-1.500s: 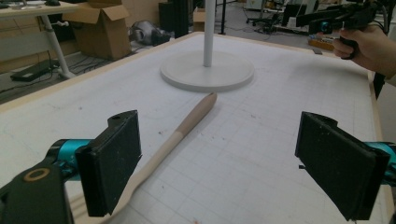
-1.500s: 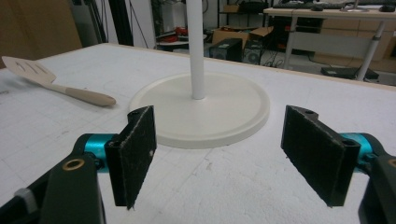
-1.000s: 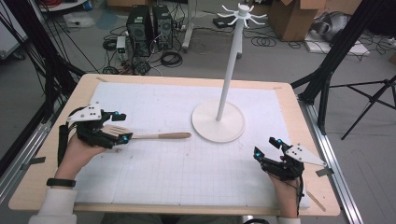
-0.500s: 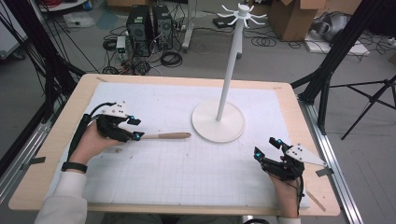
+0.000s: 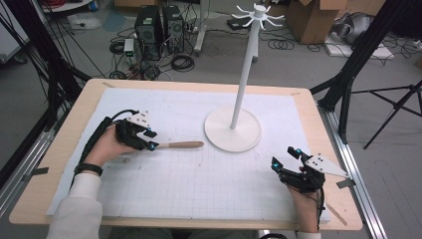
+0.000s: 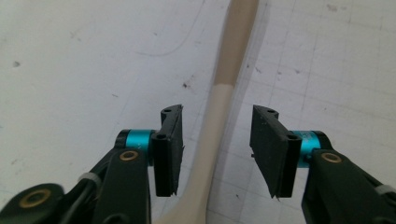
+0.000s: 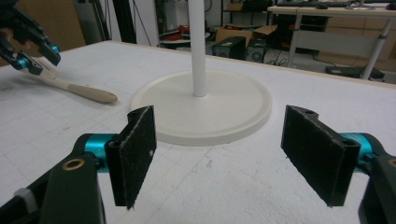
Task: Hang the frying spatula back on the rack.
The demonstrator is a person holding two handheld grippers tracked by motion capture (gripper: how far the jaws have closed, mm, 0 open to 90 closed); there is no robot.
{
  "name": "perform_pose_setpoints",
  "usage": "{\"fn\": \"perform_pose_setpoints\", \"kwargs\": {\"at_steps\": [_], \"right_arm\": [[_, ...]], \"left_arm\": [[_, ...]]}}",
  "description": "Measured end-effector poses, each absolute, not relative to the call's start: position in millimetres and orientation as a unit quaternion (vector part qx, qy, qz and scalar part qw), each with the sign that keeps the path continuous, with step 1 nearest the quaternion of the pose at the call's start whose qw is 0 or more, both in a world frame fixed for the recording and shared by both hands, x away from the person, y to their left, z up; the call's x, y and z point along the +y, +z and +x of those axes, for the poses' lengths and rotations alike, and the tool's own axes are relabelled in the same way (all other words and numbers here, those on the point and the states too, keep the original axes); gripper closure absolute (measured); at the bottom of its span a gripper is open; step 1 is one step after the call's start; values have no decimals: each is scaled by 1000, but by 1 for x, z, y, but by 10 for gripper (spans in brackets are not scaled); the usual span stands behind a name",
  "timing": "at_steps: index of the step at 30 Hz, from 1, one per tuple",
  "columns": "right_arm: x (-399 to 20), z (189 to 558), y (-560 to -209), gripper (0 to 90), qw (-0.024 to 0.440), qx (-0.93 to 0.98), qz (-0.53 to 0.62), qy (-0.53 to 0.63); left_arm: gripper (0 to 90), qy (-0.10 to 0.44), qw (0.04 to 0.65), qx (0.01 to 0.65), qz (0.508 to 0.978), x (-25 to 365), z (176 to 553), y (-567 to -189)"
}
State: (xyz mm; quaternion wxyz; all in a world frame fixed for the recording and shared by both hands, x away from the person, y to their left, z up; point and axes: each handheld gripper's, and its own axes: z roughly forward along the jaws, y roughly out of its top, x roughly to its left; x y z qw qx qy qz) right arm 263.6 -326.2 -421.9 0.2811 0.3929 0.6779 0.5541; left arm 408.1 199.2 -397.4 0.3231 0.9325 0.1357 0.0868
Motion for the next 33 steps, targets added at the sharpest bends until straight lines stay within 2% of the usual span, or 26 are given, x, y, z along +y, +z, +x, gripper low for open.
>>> {"fn": "perform_pose_setpoints", "kwargs": {"at_steps": [12,17,26,33], "right_arm": [[-327,265,-423,252,279,679,395,552],[-328,264,-423,253,278,678,395,554],[-330,264,-423,253,278,677,396,554],[-330,264,-422,252,275,678,392,558]], "left_arm": [[668,71,265,132,952,187,414,-406],[669,66,235,136,960,180,418,-411],[720,43,237,146,959,182,423,-413],[748,54,222,138,964,176,420,-412]]}}
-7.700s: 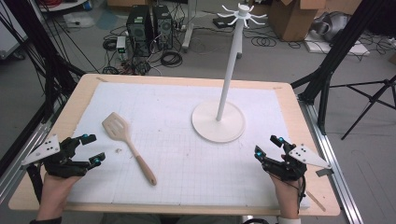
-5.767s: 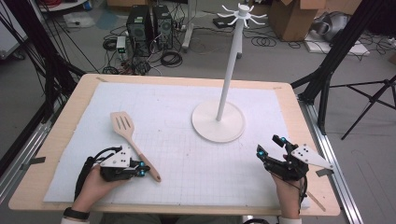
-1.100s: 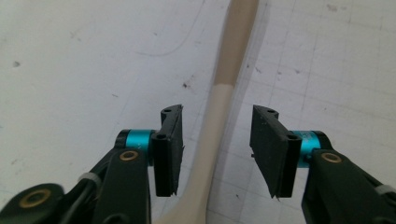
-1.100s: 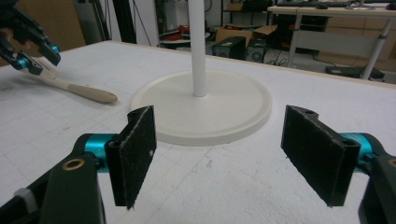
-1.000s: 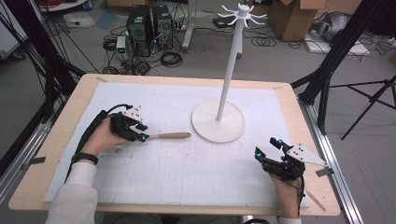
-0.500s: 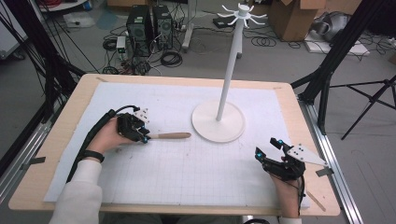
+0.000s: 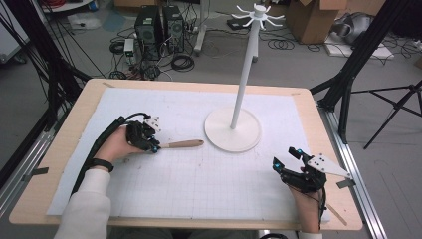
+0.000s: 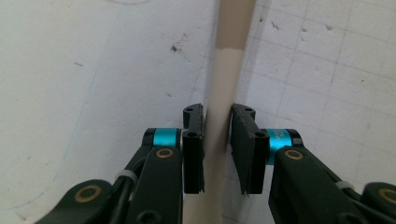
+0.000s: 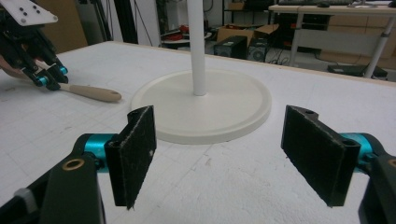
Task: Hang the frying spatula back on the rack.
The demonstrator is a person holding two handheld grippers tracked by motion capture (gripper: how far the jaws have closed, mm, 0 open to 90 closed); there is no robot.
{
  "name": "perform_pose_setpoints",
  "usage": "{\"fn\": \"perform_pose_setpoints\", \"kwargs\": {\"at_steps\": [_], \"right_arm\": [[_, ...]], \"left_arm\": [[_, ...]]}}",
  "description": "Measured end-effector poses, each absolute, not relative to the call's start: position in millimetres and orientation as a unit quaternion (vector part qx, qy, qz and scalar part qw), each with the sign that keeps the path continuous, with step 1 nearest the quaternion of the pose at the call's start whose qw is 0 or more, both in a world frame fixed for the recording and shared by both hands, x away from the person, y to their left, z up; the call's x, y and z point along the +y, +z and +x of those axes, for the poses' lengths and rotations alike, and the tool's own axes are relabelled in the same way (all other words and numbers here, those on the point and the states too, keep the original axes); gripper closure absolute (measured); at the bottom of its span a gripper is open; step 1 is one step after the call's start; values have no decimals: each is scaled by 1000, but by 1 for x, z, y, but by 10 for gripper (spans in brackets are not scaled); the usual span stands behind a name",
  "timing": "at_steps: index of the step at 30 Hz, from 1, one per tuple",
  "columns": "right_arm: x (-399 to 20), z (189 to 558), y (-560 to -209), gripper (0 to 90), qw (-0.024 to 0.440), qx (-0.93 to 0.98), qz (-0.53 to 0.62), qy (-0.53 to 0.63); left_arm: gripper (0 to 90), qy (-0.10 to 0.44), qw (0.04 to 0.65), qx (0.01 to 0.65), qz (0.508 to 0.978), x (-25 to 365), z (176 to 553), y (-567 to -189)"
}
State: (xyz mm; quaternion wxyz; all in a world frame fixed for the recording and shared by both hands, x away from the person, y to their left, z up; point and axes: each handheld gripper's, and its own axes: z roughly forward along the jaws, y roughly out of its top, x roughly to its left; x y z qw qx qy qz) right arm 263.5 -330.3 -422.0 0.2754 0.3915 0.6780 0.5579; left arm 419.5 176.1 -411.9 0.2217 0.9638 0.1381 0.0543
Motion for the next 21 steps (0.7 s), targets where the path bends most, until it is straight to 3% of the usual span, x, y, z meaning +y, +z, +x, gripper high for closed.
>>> {"fn": "perform_pose_setpoints", "kwargs": {"at_steps": [13,21], "right_arm": [[-328,265,-422,252,270,688,384,553],[-329,264,-421,252,270,685,385,557]], "left_arm": [[762,45,212,152,964,174,422,-411],[779,80,223,167,957,173,408,-412]]}}
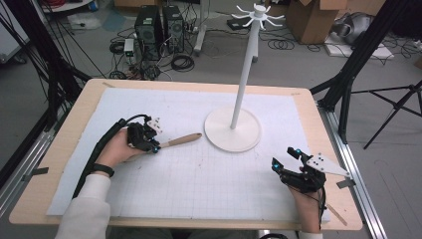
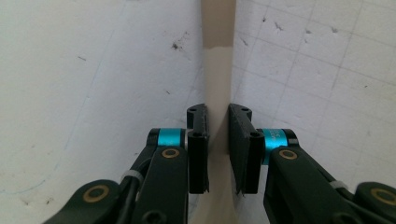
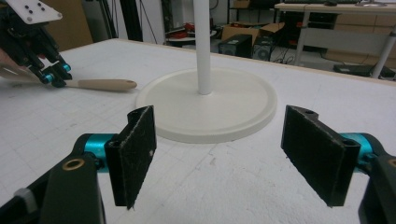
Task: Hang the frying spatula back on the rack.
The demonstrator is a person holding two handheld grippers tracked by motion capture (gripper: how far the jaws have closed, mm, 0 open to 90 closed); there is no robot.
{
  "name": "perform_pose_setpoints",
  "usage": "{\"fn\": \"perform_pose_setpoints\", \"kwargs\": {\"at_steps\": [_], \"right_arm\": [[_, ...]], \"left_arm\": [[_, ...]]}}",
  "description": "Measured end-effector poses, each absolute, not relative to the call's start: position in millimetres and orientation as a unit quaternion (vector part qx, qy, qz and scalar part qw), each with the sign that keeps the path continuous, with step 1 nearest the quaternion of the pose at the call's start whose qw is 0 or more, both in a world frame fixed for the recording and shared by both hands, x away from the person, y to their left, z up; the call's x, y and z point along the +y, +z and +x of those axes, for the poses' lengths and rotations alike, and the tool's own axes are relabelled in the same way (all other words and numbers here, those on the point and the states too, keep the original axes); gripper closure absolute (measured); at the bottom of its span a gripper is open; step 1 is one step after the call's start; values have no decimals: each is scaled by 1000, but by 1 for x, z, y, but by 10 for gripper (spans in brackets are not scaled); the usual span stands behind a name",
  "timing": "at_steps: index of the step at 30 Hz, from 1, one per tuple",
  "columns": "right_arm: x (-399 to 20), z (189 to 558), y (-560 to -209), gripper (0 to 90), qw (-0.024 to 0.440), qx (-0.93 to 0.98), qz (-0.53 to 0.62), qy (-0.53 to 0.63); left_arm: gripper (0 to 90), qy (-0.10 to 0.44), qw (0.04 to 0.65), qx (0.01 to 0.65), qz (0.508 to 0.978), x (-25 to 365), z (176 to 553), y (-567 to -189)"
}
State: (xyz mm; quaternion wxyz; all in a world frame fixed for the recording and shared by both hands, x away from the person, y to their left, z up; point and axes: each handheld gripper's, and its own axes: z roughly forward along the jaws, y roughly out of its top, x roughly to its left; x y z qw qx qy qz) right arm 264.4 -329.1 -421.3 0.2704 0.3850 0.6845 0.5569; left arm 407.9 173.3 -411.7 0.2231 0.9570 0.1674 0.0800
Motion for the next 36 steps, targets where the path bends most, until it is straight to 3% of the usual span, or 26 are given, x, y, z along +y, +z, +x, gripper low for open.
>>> {"fn": "perform_pose_setpoints", "kwargs": {"at_steps": [15,25,36], "right_arm": [[-327,266,-421,254,270,680,388,560],[-314,264,-414,254,269,684,370,569],[-290,257,-396,254,255,682,343,594]], "left_arm": [[779,144,298,162,930,183,368,-381],[779,220,419,127,871,166,315,-343],[779,279,480,106,825,152,285,-328]]}}
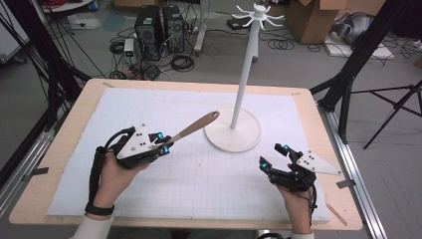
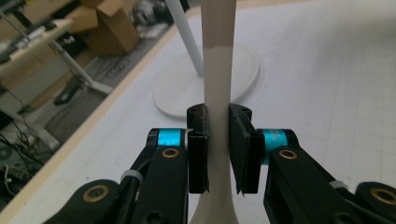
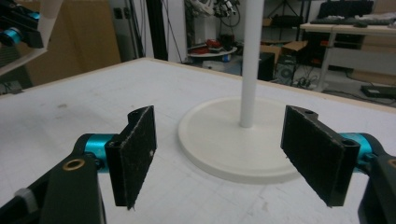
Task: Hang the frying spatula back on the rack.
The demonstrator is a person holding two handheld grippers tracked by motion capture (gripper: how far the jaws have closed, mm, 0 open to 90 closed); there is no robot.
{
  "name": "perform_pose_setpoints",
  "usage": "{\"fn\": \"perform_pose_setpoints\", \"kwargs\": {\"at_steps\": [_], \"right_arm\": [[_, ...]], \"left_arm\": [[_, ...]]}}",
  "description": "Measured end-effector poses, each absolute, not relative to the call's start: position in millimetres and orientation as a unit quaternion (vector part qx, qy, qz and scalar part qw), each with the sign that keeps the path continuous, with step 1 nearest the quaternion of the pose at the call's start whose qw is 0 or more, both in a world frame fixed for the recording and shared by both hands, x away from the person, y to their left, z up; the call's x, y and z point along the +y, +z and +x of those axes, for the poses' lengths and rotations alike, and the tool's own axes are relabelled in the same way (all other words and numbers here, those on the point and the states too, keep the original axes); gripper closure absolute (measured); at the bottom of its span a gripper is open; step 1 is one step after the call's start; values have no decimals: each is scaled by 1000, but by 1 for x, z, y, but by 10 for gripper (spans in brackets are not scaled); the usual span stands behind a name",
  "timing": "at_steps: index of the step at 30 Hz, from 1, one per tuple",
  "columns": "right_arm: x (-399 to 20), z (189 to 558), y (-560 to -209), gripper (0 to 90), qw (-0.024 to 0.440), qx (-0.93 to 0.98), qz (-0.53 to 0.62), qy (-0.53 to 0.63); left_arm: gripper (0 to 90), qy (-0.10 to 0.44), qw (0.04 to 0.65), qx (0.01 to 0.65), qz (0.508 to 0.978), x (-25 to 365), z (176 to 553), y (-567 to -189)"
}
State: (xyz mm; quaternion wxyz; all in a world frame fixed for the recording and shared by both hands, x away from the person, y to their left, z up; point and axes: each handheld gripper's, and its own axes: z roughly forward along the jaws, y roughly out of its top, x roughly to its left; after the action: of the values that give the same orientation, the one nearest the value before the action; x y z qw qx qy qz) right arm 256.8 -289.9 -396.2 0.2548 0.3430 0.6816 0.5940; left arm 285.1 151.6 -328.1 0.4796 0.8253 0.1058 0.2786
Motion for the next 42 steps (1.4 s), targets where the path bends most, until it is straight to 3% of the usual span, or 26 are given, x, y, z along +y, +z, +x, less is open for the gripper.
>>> {"fn": "perform_pose_setpoints", "kwargs": {"at_steps": [19,33,42], "right_arm": [[-228,257,-346,274,210,661,302,654],[-167,263,-317,408,183,643,319,671],[-154,272,-317,512,146,625,347,684]], "left_arm": [[778,281,567,139,762,125,275,-337],[778,306,583,136,741,100,267,-343],[778,307,595,138,730,91,265,-346]]}}
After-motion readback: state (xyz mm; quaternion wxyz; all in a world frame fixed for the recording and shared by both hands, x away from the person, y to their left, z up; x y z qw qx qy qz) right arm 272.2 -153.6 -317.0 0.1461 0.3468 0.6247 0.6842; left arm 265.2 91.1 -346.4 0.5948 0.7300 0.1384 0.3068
